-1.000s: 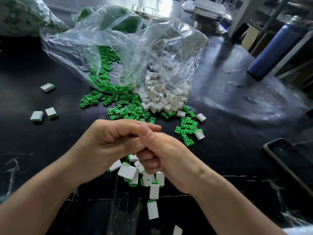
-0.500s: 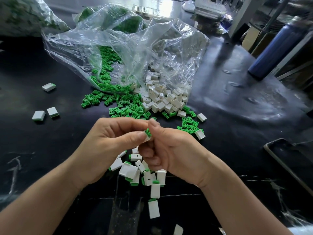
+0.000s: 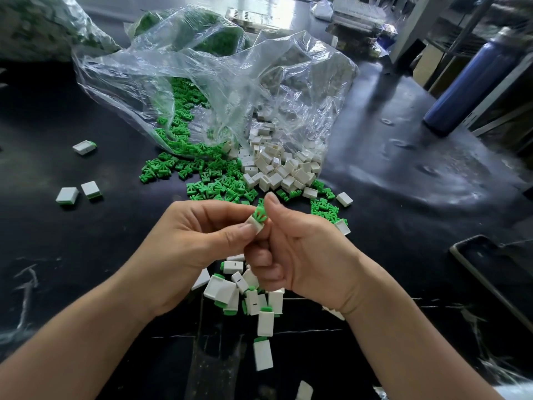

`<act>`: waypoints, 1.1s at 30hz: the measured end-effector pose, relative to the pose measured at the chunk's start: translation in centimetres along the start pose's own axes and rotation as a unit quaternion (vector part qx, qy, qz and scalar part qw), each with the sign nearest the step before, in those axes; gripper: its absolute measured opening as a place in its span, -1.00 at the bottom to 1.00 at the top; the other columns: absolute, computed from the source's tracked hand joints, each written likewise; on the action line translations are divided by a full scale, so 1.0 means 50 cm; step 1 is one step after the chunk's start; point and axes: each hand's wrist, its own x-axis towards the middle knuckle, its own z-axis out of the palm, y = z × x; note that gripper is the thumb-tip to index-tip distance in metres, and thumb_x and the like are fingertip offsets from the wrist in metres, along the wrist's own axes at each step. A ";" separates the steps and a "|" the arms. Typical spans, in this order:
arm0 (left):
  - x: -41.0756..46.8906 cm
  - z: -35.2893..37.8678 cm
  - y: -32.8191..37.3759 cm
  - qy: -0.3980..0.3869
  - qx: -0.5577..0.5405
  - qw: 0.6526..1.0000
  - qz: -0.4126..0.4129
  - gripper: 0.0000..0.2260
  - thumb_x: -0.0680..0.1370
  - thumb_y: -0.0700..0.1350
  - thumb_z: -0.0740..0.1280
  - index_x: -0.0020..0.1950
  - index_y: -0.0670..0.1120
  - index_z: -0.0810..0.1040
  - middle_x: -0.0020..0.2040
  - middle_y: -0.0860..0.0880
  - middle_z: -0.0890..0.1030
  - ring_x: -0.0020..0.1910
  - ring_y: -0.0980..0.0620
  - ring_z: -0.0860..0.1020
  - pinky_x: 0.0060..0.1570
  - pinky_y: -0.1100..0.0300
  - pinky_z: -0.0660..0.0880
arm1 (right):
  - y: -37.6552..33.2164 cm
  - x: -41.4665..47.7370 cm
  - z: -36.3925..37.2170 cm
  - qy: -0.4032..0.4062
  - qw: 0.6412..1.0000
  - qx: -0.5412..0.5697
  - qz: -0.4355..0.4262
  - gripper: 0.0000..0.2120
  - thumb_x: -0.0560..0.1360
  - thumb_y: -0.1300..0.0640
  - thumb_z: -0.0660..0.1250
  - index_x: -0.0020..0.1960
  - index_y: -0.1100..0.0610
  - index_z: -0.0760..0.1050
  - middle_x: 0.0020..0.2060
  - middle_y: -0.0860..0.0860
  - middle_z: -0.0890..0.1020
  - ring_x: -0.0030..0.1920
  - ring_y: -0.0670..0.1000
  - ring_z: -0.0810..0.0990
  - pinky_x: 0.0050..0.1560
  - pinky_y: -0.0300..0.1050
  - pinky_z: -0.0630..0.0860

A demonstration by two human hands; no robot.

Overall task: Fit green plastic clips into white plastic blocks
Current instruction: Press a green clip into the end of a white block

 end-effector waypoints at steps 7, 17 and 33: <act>0.000 0.012 -0.001 0.041 0.008 0.999 -0.008 -0.71 0.20 -0.18 0.44 -0.12 -0.23 0.67 -0.27 -0.21 0.67 -0.36 0.00 0.62 -0.29 0.26 0.56 | 0.005 0.006 -0.003 0.007 1.000 -0.004 0.020 -0.46 0.31 -0.36 -0.02 -0.42 0.06 0.42 -0.57 -0.06 0.38 -0.59 -0.13 0.27 -0.53 -0.30 0.16; 0.000 0.024 -0.011 0.072 0.036 0.997 0.010 -0.77 0.25 -0.23 0.35 -0.14 -0.28 0.62 -0.40 -0.09 0.63 -0.39 0.05 0.59 -0.29 0.26 0.56 | 0.004 0.001 0.001 0.044 0.999 -0.009 0.021 -0.70 0.33 -0.15 0.18 -0.35 0.07 0.45 -0.55 -0.06 0.34 -0.58 -0.15 0.24 -0.57 -0.36 0.16; 0.002 0.027 -0.011 0.093 -0.006 0.995 0.024 -0.78 0.19 -0.20 0.38 -0.21 -0.06 0.70 -0.33 -0.07 0.68 -0.35 0.08 0.64 -0.28 0.30 0.55 | 0.003 -0.001 0.000 0.032 0.999 0.029 -0.013 -0.69 0.36 -0.14 0.17 -0.26 0.10 0.44 -0.51 -0.06 0.35 -0.54 -0.15 0.26 -0.52 -0.34 0.21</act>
